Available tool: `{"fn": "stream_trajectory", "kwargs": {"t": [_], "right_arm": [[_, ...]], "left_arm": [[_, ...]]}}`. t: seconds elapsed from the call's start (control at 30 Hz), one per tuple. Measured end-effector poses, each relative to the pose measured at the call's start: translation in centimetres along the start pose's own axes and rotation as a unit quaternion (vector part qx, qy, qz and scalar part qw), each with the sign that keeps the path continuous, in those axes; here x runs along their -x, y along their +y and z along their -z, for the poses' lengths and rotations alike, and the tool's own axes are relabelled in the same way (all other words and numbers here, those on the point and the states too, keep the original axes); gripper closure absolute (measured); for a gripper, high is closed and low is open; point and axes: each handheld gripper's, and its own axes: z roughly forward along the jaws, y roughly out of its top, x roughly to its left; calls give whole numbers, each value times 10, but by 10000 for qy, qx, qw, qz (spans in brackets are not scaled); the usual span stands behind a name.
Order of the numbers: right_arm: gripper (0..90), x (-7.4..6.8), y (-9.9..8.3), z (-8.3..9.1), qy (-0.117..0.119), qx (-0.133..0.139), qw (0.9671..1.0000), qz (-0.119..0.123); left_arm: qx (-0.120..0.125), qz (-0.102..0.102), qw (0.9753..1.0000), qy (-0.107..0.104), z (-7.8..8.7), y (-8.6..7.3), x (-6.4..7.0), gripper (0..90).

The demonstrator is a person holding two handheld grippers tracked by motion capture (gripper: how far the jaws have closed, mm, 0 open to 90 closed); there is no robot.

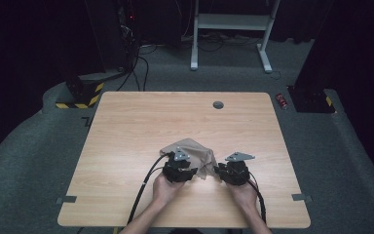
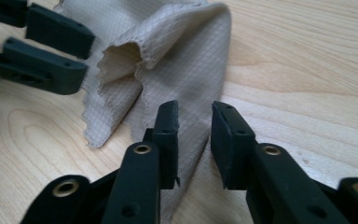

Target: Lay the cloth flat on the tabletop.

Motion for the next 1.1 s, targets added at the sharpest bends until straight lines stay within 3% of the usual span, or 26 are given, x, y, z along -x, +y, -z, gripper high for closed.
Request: {"fn": "stream_trajectory", "kwargs": {"t": [0.13,0.27,0.37,0.5,0.7,0.87,0.9,0.93,1.0,1.07,1.1], "right_arm": [[778,-3,-1,-2,-30,-35,9999,113],[851,-3,-1,-2,-40,-57,9998,175],[885,-4,-1,-2,-79,-69,9997,208],[890,-4,-1,-1,-103,1,9997,242],[894,-2,0,5,-177,132,9994,257],[895,0,1,9,-245,195,9992,233],[895,0,1,9,-245,195,9992,233],[894,1,1,9,-219,227,9993,181],[894,0,1,9,-211,223,9993,231],[894,-1,2,8,-203,226,9993,238],[894,-2,2,7,-198,210,9992,264]], "left_arm": [[-11,-11,10000,77,-1,1,0,609],[-57,-145,9996,254,-1,2,1,682],[-133,-272,9985,456,-2,4,1,801],[-128,-286,9983,483,-2,4,-2,900],[-184,-451,9971,588,0,4,-3,900],[-224,-409,9966,684,11,0,-14,900],[-224,-409,9966,684,11,0,-14,900],[-66,-282,9985,474,19,-2,-18,900],[19,-259,9992,292,23,-2,-15,900],[33,-303,9993,226,23,-1,-11,792],[24,-318,9994,91,21,0,-7,792]]}}
